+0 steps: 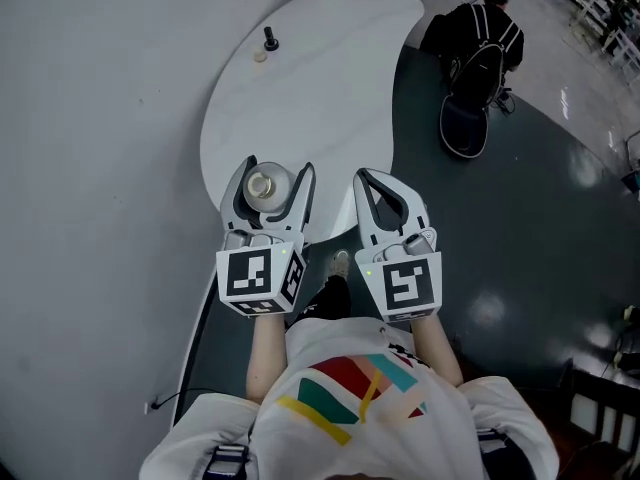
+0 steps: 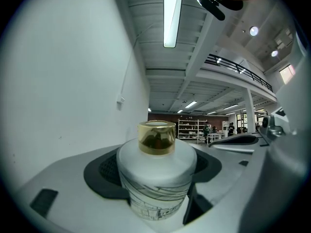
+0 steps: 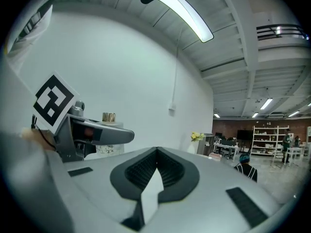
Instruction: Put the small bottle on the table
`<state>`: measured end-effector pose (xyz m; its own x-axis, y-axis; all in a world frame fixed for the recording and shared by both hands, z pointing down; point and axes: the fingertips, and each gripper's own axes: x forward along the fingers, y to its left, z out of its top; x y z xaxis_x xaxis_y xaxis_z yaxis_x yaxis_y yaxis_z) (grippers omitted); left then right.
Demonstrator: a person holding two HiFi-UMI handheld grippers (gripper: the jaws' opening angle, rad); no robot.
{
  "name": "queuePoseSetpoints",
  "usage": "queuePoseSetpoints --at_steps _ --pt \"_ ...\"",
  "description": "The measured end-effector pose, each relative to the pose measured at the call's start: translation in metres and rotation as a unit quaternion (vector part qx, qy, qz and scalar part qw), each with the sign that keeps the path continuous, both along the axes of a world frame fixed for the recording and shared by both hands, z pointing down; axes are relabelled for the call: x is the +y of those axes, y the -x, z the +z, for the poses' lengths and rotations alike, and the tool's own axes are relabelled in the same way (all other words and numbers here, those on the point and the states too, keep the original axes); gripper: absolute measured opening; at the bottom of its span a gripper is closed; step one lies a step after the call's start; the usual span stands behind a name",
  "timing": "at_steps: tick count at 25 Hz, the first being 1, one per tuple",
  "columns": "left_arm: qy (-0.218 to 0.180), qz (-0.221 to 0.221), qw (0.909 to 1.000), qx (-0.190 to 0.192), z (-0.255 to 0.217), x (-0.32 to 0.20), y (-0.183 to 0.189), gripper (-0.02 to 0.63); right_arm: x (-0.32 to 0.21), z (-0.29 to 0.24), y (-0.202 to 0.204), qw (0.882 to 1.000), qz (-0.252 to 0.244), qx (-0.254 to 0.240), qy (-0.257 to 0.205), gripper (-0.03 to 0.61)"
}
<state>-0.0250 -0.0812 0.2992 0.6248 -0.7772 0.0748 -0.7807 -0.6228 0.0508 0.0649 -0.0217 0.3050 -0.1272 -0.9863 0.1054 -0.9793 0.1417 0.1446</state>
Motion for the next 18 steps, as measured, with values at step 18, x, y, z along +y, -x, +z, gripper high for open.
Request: queuePoseSetpoints --at_steps 18 --pt "0.001 -0.005 1.0 -0.007 0.001 -0.153 -0.031 0.353 -0.161 -0.007 -0.027 1.0 -0.017 0.009 -0.011 0.011"
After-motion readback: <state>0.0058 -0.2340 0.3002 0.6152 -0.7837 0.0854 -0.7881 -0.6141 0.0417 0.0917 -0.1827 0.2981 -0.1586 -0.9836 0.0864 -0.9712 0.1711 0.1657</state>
